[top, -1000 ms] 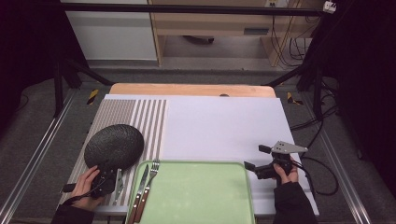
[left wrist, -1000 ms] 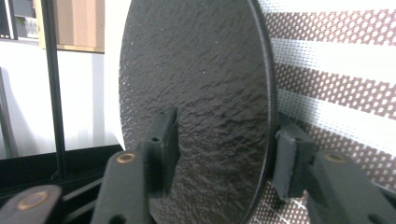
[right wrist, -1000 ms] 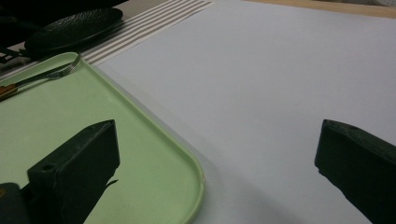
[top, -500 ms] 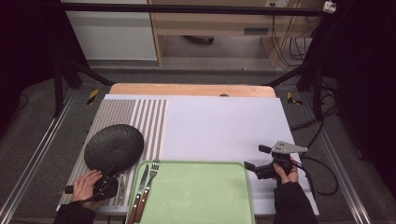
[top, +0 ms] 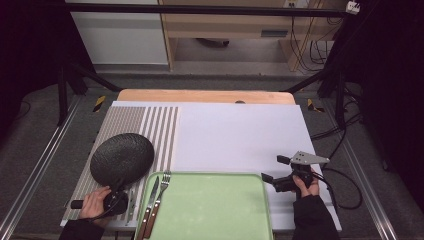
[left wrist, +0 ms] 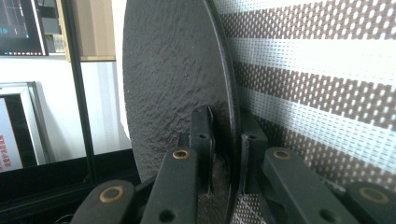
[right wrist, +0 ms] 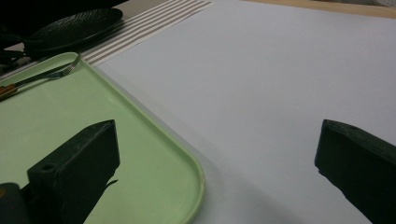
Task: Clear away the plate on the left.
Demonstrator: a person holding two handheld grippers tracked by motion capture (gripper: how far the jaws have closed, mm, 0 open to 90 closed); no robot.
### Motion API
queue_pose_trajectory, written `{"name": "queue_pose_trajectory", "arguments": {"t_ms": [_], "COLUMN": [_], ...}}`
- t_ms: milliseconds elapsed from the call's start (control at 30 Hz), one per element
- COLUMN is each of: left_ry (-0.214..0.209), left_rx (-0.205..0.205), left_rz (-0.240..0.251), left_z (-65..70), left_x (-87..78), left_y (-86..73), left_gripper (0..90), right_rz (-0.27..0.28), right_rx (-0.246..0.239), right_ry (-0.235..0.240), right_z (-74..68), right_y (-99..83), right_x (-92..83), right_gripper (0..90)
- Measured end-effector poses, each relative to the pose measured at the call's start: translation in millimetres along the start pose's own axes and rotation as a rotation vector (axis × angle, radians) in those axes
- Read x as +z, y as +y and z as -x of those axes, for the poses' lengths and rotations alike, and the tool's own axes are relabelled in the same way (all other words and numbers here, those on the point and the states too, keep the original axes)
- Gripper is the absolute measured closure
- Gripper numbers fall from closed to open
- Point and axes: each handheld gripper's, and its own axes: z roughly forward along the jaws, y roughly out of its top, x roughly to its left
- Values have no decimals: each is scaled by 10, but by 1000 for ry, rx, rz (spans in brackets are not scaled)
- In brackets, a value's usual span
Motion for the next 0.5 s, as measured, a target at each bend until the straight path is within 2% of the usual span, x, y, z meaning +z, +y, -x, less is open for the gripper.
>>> {"name": "queue_pose_trajectory", "arguments": {"t_ms": [233, 500], "left_ry": [45, 43], "left_rx": [-27, -35], "left_rz": [13, 14], "left_z": [-61, -92], "left_x": [-51, -63], "left_y": [11, 8], "left_gripper": [849, 856], "right_rz": [0, -2], "right_rx": [1, -3], "right_ry": [1, -1], "right_z": [1, 3], "right_y": [1, 0], "right_x": [-2, 1], "right_gripper": [2, 2]}}
